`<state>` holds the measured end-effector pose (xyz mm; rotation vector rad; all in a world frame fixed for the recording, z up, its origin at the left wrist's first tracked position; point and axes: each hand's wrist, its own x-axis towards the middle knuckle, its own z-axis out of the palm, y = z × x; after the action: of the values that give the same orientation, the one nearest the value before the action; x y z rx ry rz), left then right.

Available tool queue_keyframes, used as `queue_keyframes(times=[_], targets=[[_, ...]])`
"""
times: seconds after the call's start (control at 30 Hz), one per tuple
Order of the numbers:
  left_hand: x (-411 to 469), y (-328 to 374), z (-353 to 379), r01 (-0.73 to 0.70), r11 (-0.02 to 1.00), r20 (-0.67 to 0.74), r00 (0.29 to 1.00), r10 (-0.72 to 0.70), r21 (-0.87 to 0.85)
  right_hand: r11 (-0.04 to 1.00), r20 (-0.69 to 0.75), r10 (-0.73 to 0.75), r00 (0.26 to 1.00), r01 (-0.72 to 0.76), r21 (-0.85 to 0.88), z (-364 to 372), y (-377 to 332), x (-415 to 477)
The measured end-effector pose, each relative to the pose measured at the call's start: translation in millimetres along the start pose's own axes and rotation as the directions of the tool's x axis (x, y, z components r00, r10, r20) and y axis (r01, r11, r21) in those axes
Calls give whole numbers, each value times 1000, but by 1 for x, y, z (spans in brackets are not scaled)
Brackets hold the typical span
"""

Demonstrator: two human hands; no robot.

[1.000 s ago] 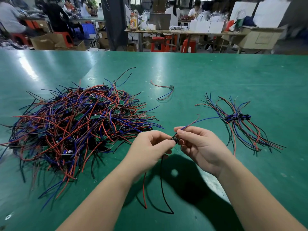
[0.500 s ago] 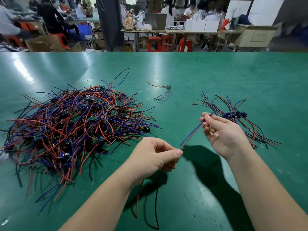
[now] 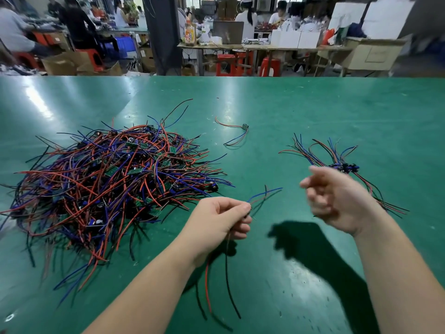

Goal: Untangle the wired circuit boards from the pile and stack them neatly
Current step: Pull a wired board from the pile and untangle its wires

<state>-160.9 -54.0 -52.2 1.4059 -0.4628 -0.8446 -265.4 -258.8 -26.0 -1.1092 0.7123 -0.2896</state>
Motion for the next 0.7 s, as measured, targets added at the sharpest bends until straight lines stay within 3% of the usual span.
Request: queue_keyframes(times=[0.07,0.1,0.17,0.23,0.37,0.5,0.6,0.7], targets=[[1,0,-2,17,999,-15,1000,-18,-28,943,223,158,962,-80,-324,13,12,-7],[1,0,-2,28,999,-9,1000,-28,-30,913,285,222,933,-97,-396,21,20,-9],[-1,-1,-1,49,999,30,998,-49,-20,927,337,232,913,-102,-361,39,36,-9],[-2,-2,1,62,998,70,996,-63,7,969,344,148,927,-66,-238,54,47,-6],[-4,1,1,83,995,116,989,-90,63,998,275,47,960,-37,-42,55,44,1],[-8,4,-4,94,987,253,959,-124,130,983,-1,-66,998,65,172,30,21,7],[-10,4,-2,92,980,322,935,-146,179,976,-132,-104,986,127,180,15,14,10],[-11,3,-4,89,970,356,919,-168,228,978,-131,-124,984,143,149,17,16,9]])
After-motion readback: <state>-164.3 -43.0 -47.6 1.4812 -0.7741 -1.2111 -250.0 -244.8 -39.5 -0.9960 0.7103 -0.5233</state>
